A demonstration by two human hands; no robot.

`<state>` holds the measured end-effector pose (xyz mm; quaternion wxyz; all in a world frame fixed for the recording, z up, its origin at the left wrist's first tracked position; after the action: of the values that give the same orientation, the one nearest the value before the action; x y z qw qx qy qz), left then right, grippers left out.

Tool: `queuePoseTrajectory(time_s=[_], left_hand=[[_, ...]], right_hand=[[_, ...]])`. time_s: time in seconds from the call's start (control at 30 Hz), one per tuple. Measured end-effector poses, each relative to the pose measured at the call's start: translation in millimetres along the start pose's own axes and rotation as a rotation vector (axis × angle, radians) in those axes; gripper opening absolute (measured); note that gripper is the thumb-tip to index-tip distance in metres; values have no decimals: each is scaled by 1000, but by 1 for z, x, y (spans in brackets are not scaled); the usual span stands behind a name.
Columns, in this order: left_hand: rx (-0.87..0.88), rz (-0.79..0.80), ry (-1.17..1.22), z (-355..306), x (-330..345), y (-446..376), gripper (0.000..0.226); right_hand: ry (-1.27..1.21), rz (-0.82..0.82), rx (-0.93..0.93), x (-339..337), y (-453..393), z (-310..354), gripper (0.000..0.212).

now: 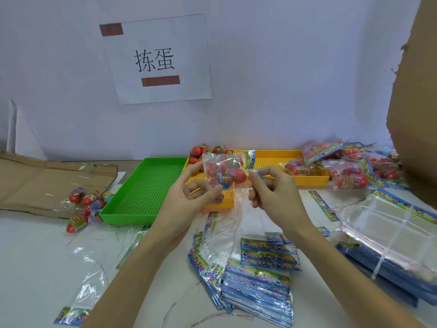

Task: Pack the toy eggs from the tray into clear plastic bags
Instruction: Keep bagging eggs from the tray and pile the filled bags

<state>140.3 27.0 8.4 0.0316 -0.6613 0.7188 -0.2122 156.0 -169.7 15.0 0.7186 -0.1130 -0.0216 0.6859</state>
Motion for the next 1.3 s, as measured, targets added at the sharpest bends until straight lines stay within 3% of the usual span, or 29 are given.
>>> queuePoseTrajectory(time_s=[0.27,0.5,0.7,0.9,1.0,1.1,1.2,1.3], left_hand=[[35,-32,-80,0,-7,-1,74],[-41,-15,-64,3,-6,-1,47],[-45,-102,30,8,-9,1,43],[-10,-153,-90,9,-17,0,36],[-18,-121,-54,4,-18,0,44],[-43,-126,-73,-4,-22,0,57],[-49,-74,-181,-8,-20,0,46],[-51,9,-217,-6,-8,3,36]], right_hand=[[-4,59,-40,13,7,4,18],[56,87,-78,19,8,4,14],[114,103,-105,27,12,4,12],[158,155,-103,37,17,3,10],[203,176,-16,40,16,-5,19],[241,56,148,22,10,-19,37],[78,-11,152,6,4,-9,39],[-109,202,125,20,6,4,40]])
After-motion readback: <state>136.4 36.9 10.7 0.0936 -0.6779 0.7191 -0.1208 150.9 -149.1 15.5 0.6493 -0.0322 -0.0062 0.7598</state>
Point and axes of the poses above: each hand's wrist, its own y-axis away from the middle knuckle, its own x-axis out of the palm, z = x × y, the point moved 10 cm from there along -y, towards the middle knuckle, and after that the axes turned 7 degrees about x, right-handed, at the moved point
